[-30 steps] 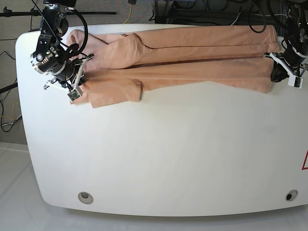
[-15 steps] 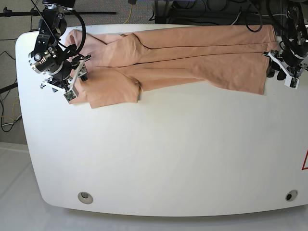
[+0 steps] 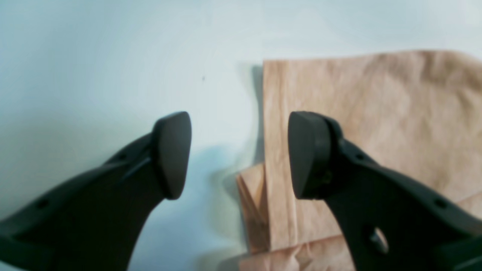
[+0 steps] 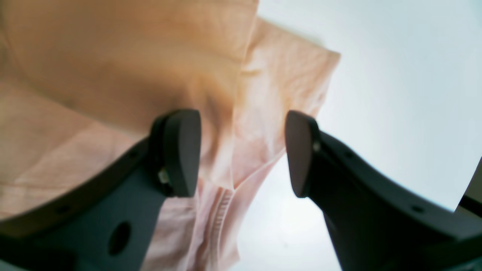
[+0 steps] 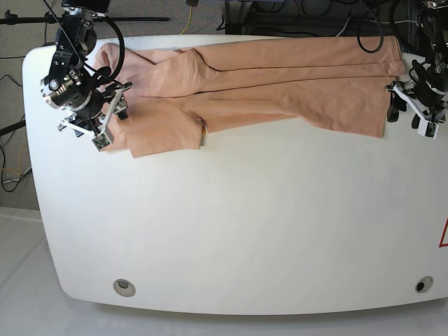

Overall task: Fold the T-shirt properly
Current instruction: 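Lower the folded hem onto the shirt and open both grippers, then move both grippers inward onto the folded shirt and close them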

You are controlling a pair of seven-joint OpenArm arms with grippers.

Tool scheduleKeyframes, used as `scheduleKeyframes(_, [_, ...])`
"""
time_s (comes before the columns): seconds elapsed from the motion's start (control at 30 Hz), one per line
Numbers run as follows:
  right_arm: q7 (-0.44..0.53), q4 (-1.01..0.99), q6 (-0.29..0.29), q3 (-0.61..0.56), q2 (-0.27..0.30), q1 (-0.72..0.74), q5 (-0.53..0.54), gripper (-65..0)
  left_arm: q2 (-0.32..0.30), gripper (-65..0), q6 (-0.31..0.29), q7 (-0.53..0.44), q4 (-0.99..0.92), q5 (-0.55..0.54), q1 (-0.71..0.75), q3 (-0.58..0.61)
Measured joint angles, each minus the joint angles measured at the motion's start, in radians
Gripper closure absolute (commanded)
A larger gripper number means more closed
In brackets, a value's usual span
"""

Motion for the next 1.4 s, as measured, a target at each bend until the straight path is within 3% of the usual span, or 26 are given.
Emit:
scheduleKeyframes(0.53, [0.01,-0.025,0.0,-0.005,-0.054,0.077,0.003,-33.6,0.023,-43.3,-0.015,0.05,0.074,0.049,-0.081,0.009])
scheduleKeyframes(0.97, [0.022,-0.065,0.0,-0.005,-0.058,0.052,-0.001,-33.5,0.106,-39.8,-0.036,0.074,0.027,0.087,-0.195,0.063])
scheduleKeyframes(1.1, [0.025,-0.08,0.0,-0.005,-0.058,0.055,0.004,-33.8,0.121,-31.4,-0.037,0.075,0.012,0.083,-0.188,0.072])
scheduleKeyframes(1.3, [0.034,-0.117,0.0,-0.006,-0.064,0.053,0.025,-32.9,0.145,-6.7,-0.05,0.072,0.011,0.061,-0.155,0.09])
scheduleKeyframes(1.4, [0.035,-0.131,0.0,-0.006,-0.063,0.052,0.034,-32.6,0.149,0.0,-0.049,0.07,0.011,0.058,-0.156,0.093])
